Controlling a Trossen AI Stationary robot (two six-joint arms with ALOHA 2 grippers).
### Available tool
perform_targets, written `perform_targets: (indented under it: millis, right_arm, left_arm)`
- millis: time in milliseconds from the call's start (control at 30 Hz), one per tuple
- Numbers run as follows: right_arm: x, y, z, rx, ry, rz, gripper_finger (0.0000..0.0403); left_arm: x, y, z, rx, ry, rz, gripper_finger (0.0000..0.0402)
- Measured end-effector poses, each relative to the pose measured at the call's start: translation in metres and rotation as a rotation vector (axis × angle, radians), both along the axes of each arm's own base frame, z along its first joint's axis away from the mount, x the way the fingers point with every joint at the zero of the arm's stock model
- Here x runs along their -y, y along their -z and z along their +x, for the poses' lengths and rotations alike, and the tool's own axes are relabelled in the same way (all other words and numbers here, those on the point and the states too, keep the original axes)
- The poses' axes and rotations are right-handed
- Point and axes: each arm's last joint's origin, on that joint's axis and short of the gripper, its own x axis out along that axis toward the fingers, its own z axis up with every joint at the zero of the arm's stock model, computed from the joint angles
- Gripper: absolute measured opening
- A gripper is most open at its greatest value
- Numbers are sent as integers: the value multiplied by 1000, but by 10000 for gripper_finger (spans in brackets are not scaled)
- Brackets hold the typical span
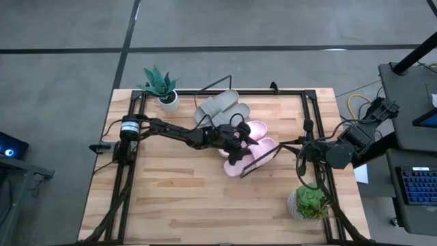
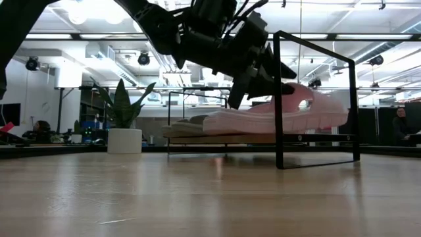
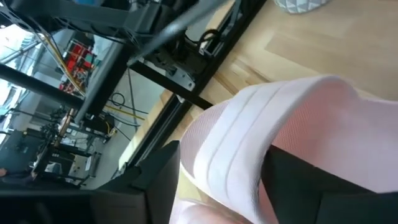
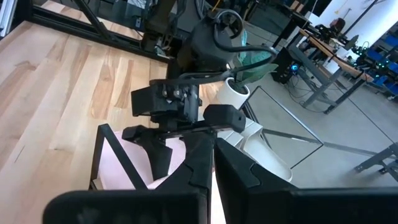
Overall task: Pick and place slides into the shelf
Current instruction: Put the pink slide on the shelf
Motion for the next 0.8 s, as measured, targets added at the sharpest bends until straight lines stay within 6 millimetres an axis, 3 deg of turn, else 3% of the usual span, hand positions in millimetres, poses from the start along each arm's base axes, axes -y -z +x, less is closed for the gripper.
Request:
perform_targets:
  millis: [300, 500, 800]
  right_arm:
    - [0, 0, 0, 0, 0, 0, 9]
    - [0, 0, 0, -3, 0, -2, 9]
    - [0, 1, 0, -12, -6, -4, 9]
  left_arm:
    - [-6, -12, 8, 45, -17, -32, 201]
    - [-10, 6, 21, 4, -51, -95, 201]
    - [-8, 6, 18, -57, -80, -93, 201]
